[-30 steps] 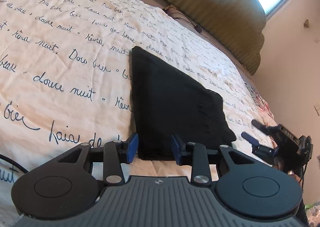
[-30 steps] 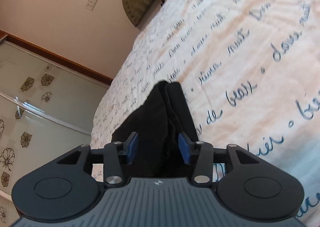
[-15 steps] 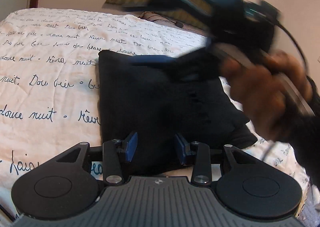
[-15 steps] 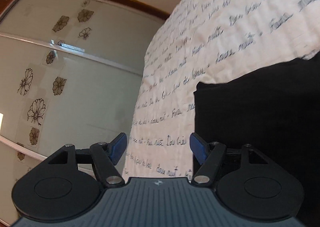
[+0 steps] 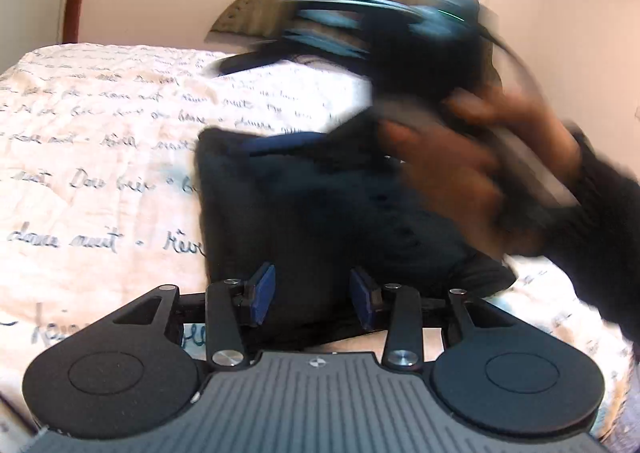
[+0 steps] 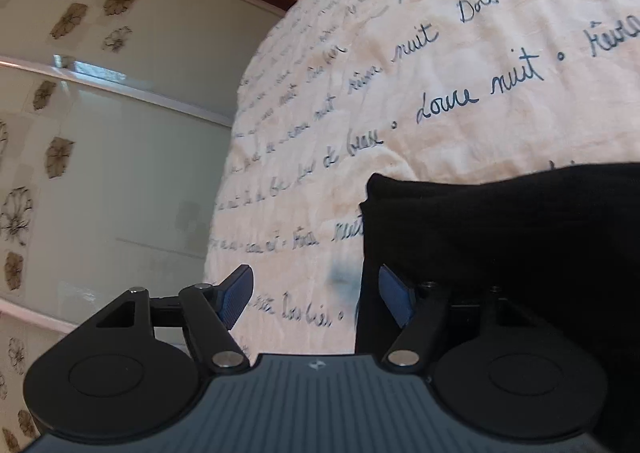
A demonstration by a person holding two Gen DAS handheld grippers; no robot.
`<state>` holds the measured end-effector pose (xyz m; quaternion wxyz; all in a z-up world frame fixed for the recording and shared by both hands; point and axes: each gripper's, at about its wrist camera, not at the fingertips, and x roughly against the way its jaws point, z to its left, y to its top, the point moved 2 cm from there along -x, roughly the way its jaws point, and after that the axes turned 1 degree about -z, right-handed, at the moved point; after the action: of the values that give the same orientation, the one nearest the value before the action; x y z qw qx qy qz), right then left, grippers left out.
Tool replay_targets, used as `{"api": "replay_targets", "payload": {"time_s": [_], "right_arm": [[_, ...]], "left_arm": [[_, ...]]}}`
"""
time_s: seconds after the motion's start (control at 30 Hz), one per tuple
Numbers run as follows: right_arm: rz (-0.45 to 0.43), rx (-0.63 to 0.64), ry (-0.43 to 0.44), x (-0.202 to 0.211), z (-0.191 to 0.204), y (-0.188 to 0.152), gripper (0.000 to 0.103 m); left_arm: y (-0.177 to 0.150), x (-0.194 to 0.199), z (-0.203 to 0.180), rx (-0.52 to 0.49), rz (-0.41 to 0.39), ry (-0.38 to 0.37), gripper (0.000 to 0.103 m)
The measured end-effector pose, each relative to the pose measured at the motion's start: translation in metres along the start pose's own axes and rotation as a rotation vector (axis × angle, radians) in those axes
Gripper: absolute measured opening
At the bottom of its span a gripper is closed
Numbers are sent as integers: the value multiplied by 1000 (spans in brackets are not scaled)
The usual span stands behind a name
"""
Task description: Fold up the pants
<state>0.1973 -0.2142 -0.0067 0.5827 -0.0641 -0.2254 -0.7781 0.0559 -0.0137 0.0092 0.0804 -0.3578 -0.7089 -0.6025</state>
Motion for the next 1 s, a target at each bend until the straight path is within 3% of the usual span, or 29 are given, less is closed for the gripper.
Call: {"api": "replay_targets", "payload": {"time_s": [0.1, 0.27, 0.33, 0.37, 0.43, 0.47, 0.53, 0.63, 0.73, 0.83, 1.0], "right_arm": [[-100, 26, 19, 68, -1, -20, 84], [-231, -97, -47, 143, -49, -55, 88], [-244, -161, -84, 149, -75, -73, 88], [-277, -167, -40, 149, -86, -81, 86], [-346, -146, 30, 153, -96, -91, 84], [-360, -138, 21, 152, -98, -93, 78], [-358, -97, -12, 148, -92, -93, 77], [-312, -79, -81, 150, -75, -89, 78], [-354, -3, -108, 172, -52, -98, 82], [-370, 27, -139, 185, -48, -112, 84], [-410, -46, -216, 215, -76, -124, 84]], "left_arm": [[11, 14, -8, -34, -53, -16, 51], [23, -8, -16, -59, -40, -49, 55], [18, -30, -10, -1, 43, -70, 57], [13, -42, -5, 20, 88, -63, 57], [3, -46, 1, 5, 49, -83, 60], [1, -46, 1, -17, 40, -86, 60], [4, -44, -2, -33, 42, -70, 59], [11, -27, -7, -68, 19, -2, 59], [20, -9, -11, -93, -45, 10, 66], [28, -16, -11, -98, -26, 26, 68], [38, -23, 23, 86, 26, 65, 68]]}}
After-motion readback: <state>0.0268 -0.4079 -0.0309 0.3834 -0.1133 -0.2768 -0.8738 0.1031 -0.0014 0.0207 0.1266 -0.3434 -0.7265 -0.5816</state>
